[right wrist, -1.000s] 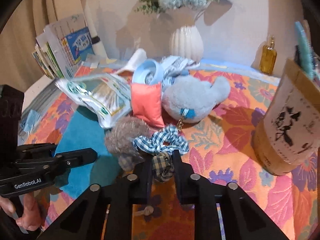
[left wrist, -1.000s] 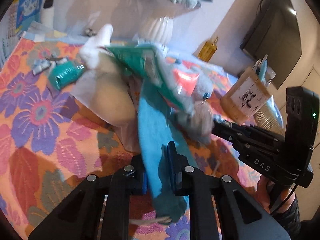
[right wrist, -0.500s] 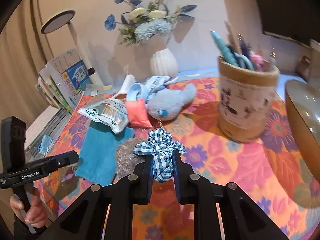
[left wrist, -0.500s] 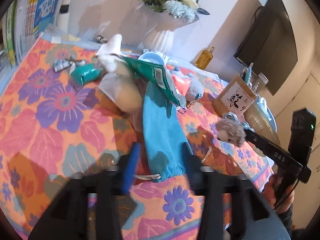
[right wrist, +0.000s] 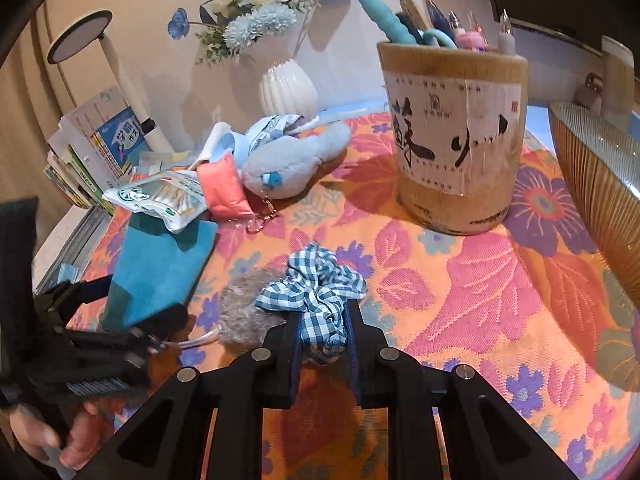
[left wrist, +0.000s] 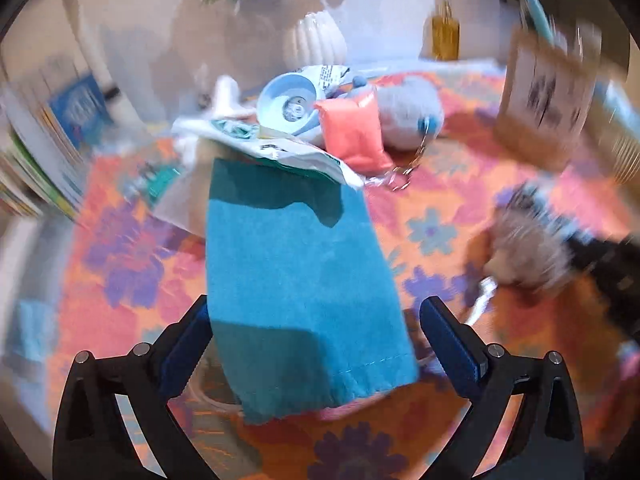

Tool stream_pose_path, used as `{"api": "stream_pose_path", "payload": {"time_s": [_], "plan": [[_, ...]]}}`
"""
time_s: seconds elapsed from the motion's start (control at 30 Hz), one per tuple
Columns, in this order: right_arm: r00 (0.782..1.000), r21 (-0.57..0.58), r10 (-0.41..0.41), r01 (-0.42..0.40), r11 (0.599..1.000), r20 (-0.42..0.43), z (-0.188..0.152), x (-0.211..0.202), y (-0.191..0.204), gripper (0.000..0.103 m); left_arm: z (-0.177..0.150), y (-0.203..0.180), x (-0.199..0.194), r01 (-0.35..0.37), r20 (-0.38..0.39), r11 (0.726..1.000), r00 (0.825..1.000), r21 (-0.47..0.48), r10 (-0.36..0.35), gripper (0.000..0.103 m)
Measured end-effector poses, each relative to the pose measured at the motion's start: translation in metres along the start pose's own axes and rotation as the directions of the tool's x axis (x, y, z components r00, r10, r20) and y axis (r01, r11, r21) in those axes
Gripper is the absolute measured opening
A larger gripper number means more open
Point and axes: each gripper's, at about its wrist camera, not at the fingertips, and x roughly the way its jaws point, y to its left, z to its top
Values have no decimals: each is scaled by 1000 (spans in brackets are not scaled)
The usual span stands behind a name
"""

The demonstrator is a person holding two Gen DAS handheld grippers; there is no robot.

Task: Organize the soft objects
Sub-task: 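Lift teal pouch with left tool while right tool lifts scrunchie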

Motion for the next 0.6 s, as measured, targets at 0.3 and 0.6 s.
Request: {"api": "stream_pose_path", "payload": {"time_s": [0.3, 0.6], "plan": [[996, 71, 89, -88, 994, -6, -1, 0, -18, 17, -17, 8, -23, 22, 135, 999, 991, 25, -25, 18], [991, 68, 132, -132, 989, 8, -2, -16, -6, 17, -38, 60, -55, 266, 253, 958, 939, -103, -233, 12]]}}
